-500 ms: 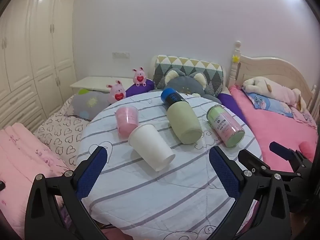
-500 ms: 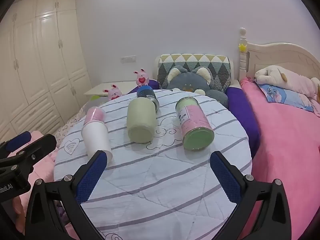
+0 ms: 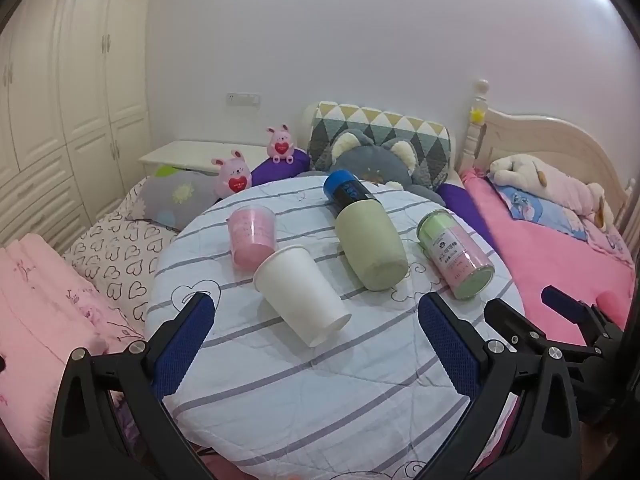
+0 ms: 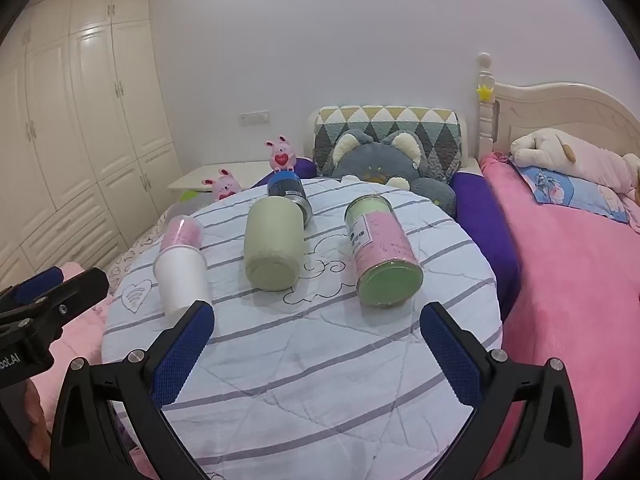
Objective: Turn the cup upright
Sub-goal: 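Move the right gripper toward the pale green cup lying on its side, then close the right gripper around the body of the pale green cup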
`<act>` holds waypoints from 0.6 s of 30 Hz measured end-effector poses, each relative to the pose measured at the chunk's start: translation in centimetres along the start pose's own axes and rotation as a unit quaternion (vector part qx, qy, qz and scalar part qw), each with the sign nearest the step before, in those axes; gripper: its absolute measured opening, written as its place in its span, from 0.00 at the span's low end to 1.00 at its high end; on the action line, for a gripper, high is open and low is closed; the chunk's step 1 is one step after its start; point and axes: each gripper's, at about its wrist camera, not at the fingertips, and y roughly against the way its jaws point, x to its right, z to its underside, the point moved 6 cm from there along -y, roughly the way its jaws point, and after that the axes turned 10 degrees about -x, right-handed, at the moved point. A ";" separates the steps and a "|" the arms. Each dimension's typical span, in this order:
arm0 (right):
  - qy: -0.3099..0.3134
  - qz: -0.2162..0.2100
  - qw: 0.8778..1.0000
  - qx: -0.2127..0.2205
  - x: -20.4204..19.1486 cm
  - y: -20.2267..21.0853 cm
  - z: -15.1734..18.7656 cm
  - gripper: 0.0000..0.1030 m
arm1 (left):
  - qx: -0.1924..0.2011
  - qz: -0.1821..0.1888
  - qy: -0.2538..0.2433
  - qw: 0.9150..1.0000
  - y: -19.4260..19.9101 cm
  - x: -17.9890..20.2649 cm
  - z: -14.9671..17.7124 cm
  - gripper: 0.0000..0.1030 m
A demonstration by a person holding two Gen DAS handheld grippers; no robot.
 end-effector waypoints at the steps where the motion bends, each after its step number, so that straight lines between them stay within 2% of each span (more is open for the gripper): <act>1: 0.000 0.000 1.000 -0.002 0.1 -0.2 -0.1 1.00 | -0.003 -0.001 -0.001 1.000 -0.3 0.0 -0.1 1.00; 13: 0.030 -0.037 0.999 -0.018 -2.8 -4.9 -3.7 1.00 | -0.007 -0.010 0.031 0.999 -2.7 -2.3 -3.0 1.00; 18: 0.038 -0.055 0.997 -0.049 -4.6 -9.0 -5.2 1.00 | -0.012 -0.012 0.044 0.999 -4.6 -3.8 -4.4 1.00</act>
